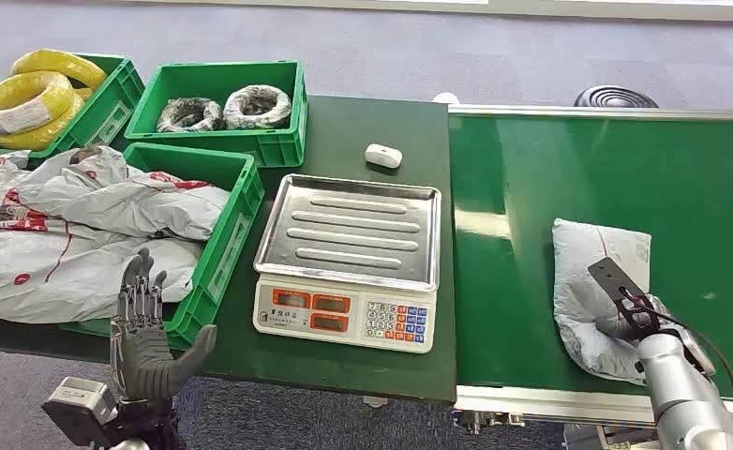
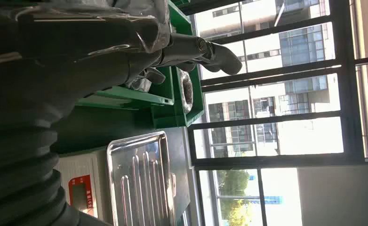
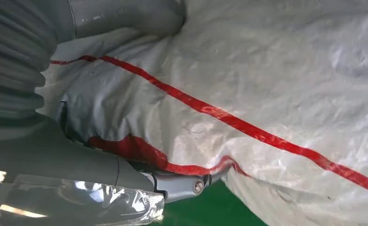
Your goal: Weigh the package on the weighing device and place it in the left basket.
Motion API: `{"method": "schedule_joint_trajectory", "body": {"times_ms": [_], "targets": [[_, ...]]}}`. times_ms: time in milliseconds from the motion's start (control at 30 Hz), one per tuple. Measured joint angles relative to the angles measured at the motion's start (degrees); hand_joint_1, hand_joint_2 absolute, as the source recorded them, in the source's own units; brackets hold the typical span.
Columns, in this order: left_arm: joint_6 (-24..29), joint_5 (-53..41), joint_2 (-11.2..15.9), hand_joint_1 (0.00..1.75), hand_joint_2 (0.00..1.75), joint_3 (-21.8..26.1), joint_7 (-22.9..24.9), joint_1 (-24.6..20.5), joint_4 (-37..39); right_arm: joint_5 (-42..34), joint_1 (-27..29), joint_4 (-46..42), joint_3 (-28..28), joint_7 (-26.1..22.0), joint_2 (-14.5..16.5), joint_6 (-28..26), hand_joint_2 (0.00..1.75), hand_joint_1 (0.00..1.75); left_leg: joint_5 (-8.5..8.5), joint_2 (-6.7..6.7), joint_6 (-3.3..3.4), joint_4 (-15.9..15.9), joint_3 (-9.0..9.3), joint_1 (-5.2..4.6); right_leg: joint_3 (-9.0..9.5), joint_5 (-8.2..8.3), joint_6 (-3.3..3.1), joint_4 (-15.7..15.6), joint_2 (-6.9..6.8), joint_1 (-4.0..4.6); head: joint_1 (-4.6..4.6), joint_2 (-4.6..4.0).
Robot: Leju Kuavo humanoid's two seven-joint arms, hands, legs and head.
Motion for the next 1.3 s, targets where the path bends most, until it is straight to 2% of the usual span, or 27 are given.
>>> {"method": "schedule_joint_trajectory", "body": {"times_ms": [67,133,333,533,767,933,1100,1133,1233,1267,1300], "targets": [[0.0,0.0,0.0,0.0,1.75,0.0,0.1,0.1,0.0,-0.3,-0.2,0.1,0.0,-0.6,0.1,-1.6,1.75,1.75,0.0,0.0,0.0,0.0,0.01,0.0,0.01,0.0,0.0,0.0,0.0,0.0,0.0,0.0],[0.0,-0.2,0.0,0.0,1.75,0.0,0.2,0.3,-0.1,-1.2,-0.6,0.2,0.0,-2.6,0.5,-5.7,1.75,1.75,0.0,-0.01,0.0,0.0,0.01,-0.01,0.03,0.0,0.0,0.0,0.0,0.0,-0.01,0.0],[0.5,-0.5,0.1,0.0,1.75,0.0,0.1,1.2,-0.6,-4.0,-1.7,-1.5,-0.4,-12.8,2.9,-21.0,1.75,1.75,0.01,-0.02,0.0,0.0,-0.01,0.0,0.0,0.0,0.0,0.0,-0.01,0.01,-0.01,0.0],[0.3,0.0,0.0,0.0,1.75,0.0,-0.6,0.0,-0.4,-8.5,-1.8,-9.6,0.0,-20.7,7.3,-26.3,1.75,1.75,0.02,0.02,-0.01,0.0,-0.05,0.03,-0.08,0.0,0.0,0.1,0.01,0.03,-0.02,0.0],[-0.4,-0.3,-0.3,0.0,1.75,-1.1,-0.8,-3.6,0.9,-10.3,-3.0,-21.5,6.4,-23.4,13.9,-24.1,1.75,1.75,0.07,0.04,-0.04,0.0,-0.06,0.05,-0.09,0.01,-0.01,0.1,0.02,0.05,-0.02,0.0],[-1.1,-1.3,-0.8,0.0,1.75,-1.7,-0.5,-6.5,2.1,-7.6,-7.0,-25.1,13.6,-22.1,19.4,-17.0,1.75,1.75,0.1,0.16,-0.05,0.0,-0.05,0.06,-0.13,0.02,-0.03,0.1,0.08,0.06,-0.01,0.0],[-1.6,-1.7,-1.0,0.0,1.75,-1.9,0.0,-9.4,3.2,-6.4,-10.8,-24.7,21.9,-21.5,24.7,-9.0,1.75,1.75,0.13,0.2,-0.08,0.0,-0.05,0.1,-0.16,0.02,-0.03,0.1,0.09,0.09,-0.01,-0.01],[-1.7,-1.8,-1.1,0.0,1.75,-1.9,0.1,-9.9,3.4,-6.4,-11.3,-24.3,23.3,-21.4,25.6,-8.4,1.75,1.66,0.13,0.19,-0.08,0.0,-0.06,0.11,-0.16,0.02,-0.03,0.1,0.09,0.09,-0.01,0.0],[-1.7,-2.0,-1.3,0.0,1.75,-1.9,0.4,-10.8,3.9,-7.1,-12.6,-22.0,26.5,-21.5,27.8,-6.9,1.75,0.4,0.13,0.17,-0.09,0.0,-0.09,0.13,-0.16,0.01,-0.03,0.1,0.08,0.09,0.01,-0.02],[-1.6,-2.2,-1.4,0.0,1.75,-1.8,0.7,-10.9,4.0,-7.4,-13.0,-20.9,27.2,-21.4,28.4,-6.2,1.75,0.04,0.13,0.17,-0.08,0.0,-0.1,0.13,-0.16,0.01,-0.03,0.1,0.08,0.08,0.01,-0.02],[-1.5,-2.3,-1.6,0.0,1.75,-1.7,1.0,-11.1,4.0,-7.6,-13.5,-19.8,27.9,-21.0,29.0,-5.5,1.75,0.02,0.13,0.17,-0.08,0.0,-0.1,0.14,-0.16,0.02,-0.03,0.1,0.08,0.07,0.01,-0.01]]}}
